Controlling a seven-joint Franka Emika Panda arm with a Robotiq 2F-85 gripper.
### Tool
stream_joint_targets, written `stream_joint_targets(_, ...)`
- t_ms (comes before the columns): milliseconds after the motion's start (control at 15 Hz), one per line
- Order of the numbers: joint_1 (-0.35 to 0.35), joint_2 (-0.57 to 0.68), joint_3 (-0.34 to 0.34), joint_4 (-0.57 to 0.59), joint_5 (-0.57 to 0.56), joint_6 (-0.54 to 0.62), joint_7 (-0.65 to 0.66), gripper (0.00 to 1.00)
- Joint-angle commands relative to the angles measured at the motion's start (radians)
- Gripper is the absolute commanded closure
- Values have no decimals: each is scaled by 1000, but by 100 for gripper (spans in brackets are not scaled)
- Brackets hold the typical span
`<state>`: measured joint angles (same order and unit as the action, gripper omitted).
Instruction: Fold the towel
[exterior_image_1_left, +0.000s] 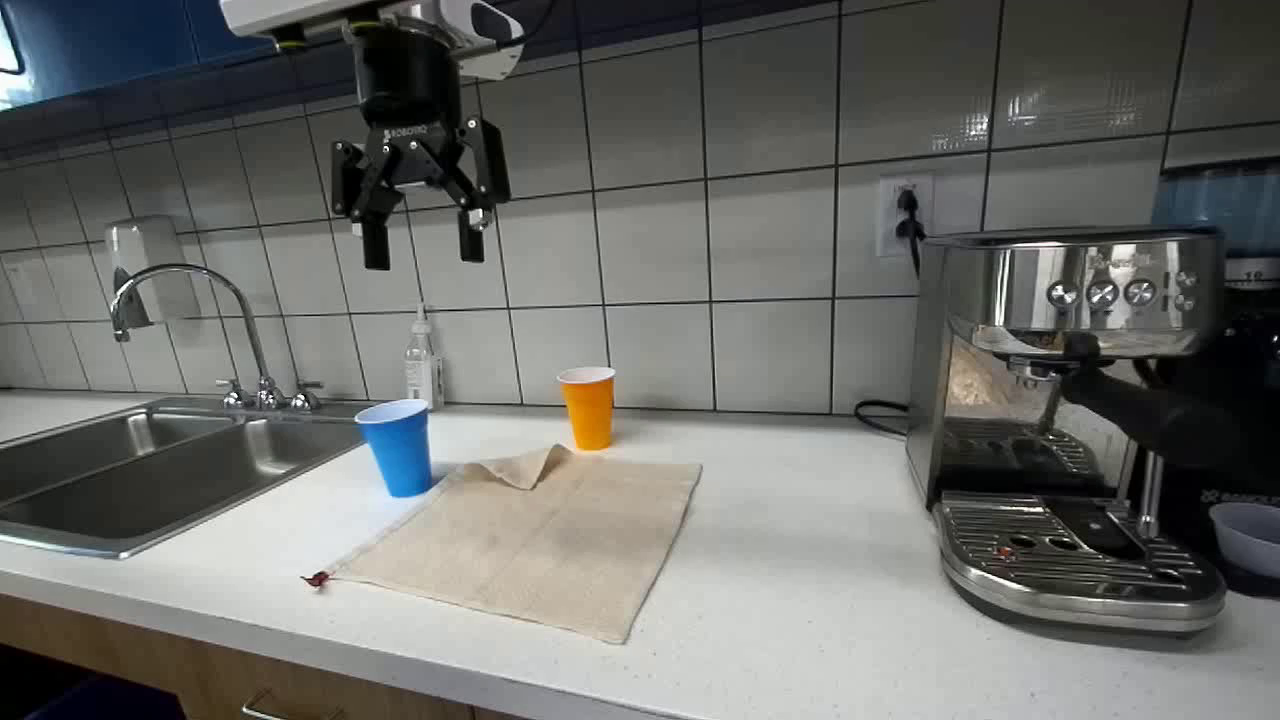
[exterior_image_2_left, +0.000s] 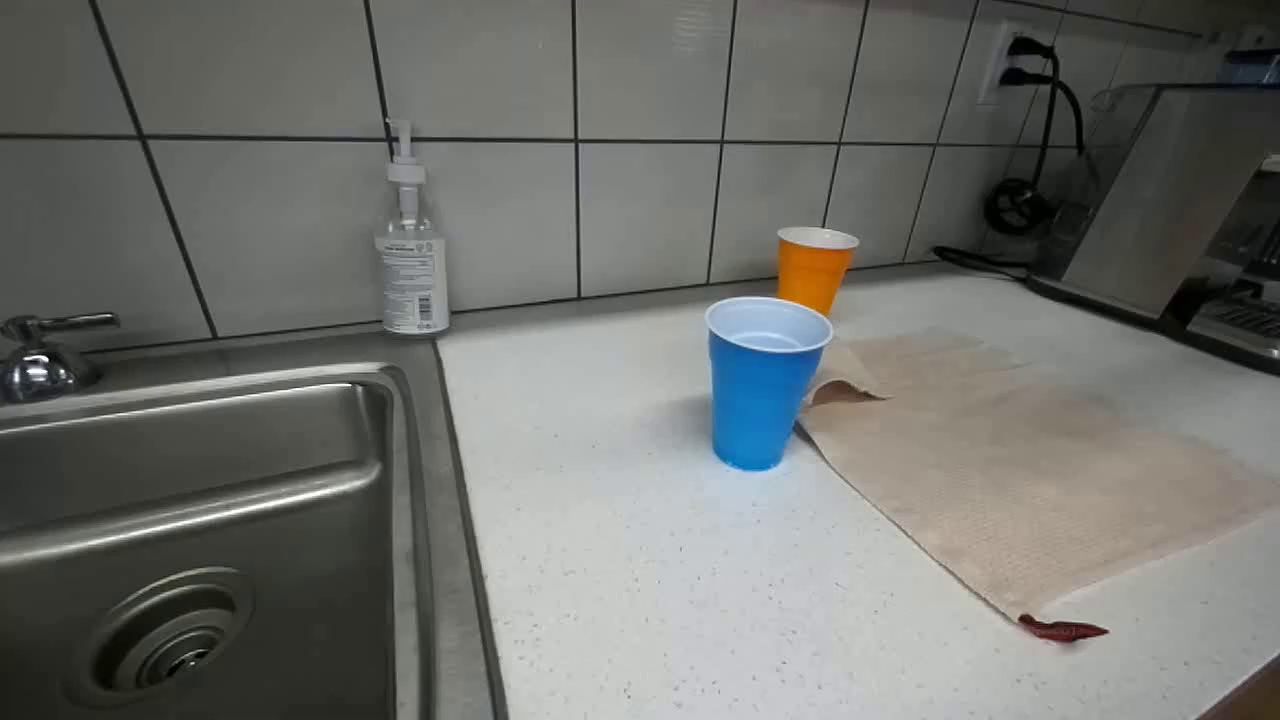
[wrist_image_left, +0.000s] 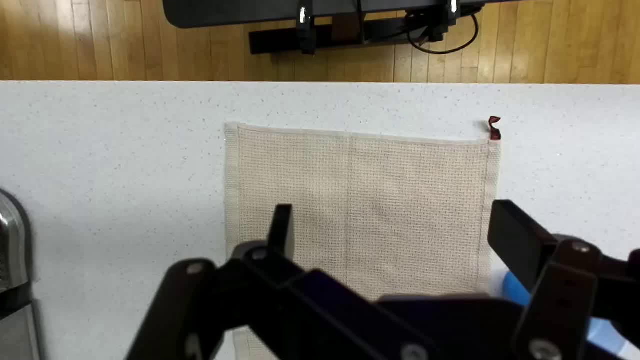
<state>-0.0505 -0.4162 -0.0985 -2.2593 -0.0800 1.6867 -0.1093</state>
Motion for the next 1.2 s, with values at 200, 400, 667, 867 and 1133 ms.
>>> stream_joint_targets(200,-4,1,4,2,2,-2,-1,0)
stream_joint_targets(400,-4,1,4,2,2,-2,-1,0)
stream_joint_targets(667,-5,25,-6,4,-12,22,-30,0)
stream_joint_targets(867,-1,76,-21,16,-25,70,-101,0)
stream_joint_targets(1133,-4,143,-40,12,-66,180,-221,0)
